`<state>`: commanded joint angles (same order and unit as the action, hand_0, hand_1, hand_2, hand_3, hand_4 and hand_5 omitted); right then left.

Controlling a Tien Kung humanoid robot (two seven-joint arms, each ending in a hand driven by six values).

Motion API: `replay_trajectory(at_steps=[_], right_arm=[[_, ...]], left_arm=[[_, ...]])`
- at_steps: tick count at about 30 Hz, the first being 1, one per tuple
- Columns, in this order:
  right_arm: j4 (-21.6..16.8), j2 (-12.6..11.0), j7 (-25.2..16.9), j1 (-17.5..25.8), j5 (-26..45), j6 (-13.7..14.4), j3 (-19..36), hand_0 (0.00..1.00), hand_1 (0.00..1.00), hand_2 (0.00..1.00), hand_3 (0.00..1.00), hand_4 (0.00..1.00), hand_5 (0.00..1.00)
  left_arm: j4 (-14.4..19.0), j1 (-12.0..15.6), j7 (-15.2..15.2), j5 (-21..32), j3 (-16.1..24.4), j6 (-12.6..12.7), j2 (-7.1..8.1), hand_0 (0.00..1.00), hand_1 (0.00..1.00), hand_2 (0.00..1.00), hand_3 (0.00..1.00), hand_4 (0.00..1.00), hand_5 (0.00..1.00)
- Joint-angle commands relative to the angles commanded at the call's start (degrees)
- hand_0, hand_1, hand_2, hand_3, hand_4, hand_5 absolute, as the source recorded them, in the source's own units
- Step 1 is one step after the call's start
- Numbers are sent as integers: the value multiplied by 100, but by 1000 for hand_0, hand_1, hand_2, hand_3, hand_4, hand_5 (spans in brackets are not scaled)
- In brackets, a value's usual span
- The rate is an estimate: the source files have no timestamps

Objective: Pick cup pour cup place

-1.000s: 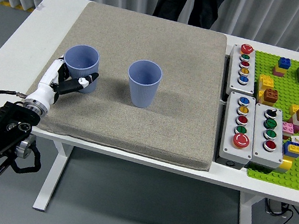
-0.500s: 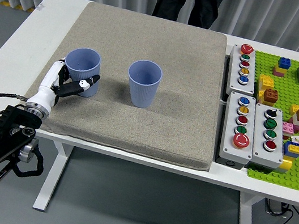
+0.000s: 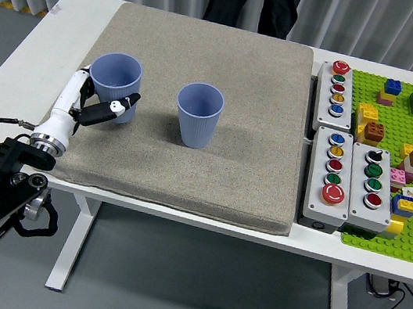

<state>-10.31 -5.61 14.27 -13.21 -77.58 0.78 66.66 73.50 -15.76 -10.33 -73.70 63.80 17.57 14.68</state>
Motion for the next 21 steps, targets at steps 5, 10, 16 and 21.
replay_trajectory(at_steps=[5, 10, 16, 21], right_arm=[[0, -20, 1, 15, 15, -4, -38, 684, 648, 574, 582, 2, 27], [0, -39, -2, 44, 31, -6, -69, 684, 648, 573, 582, 2, 26], [0, -44, 2, 65, 28, -9, -84, 684, 649, 572, 581, 2, 26], [0, -52, -2, 38, 90, 1, -121, 684, 649, 572, 582, 2, 25]], left_arm=[[328, -181, 294, -874, -97, 20, 322, 582, 578, 595, 601, 756, 124], [403, -357, 407, -974, -348, -26, 592, 586, 575, 599, 607, 749, 129], [386, -641, 586, -1353, -592, -57, 747, 589, 575, 600, 606, 736, 120], [405, -972, 754, -1807, -797, -105, 821, 593, 575, 603, 607, 732, 122]])
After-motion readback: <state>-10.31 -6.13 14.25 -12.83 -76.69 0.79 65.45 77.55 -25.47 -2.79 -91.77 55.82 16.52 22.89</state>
